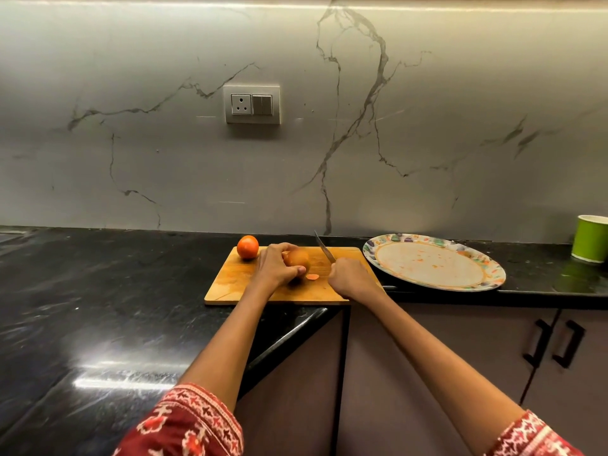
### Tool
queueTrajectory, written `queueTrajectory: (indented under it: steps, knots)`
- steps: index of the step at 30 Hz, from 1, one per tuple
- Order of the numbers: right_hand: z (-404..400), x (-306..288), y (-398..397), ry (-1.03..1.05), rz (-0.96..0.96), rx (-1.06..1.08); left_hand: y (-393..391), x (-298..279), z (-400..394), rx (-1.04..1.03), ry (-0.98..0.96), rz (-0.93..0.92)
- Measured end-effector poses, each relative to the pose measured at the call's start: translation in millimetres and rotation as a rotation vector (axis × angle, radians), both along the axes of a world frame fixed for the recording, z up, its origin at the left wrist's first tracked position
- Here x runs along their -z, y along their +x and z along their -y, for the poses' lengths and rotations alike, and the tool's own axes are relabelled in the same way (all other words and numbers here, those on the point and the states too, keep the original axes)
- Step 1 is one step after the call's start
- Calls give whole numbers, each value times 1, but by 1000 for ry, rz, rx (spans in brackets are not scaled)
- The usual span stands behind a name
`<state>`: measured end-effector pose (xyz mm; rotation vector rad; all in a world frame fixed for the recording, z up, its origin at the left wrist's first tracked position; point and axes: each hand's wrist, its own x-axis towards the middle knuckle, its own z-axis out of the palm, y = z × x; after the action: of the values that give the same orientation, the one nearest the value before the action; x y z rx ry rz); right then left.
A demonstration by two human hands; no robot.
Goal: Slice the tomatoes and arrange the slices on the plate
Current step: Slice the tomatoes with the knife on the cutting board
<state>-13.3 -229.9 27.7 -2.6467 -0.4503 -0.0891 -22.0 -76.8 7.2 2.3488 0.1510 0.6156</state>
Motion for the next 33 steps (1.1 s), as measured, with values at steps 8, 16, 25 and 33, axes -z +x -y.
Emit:
queueTrajectory:
  steps: [8, 16, 25, 33]
  knots:
    - [-13, 2, -12, 32, -16, -77, -3, -1, 4, -2, -7, 10]
    - [-19, 1, -13, -2, 18, -56, -4, -1, 5, 0, 16, 42]
    - [-24, 3, -11, -19, 22, -28, -1, -1, 2, 3, 35, 41]
    - [-31, 4, -6, 2, 26, -21, 3, -4, 0, -1, 58, 31]
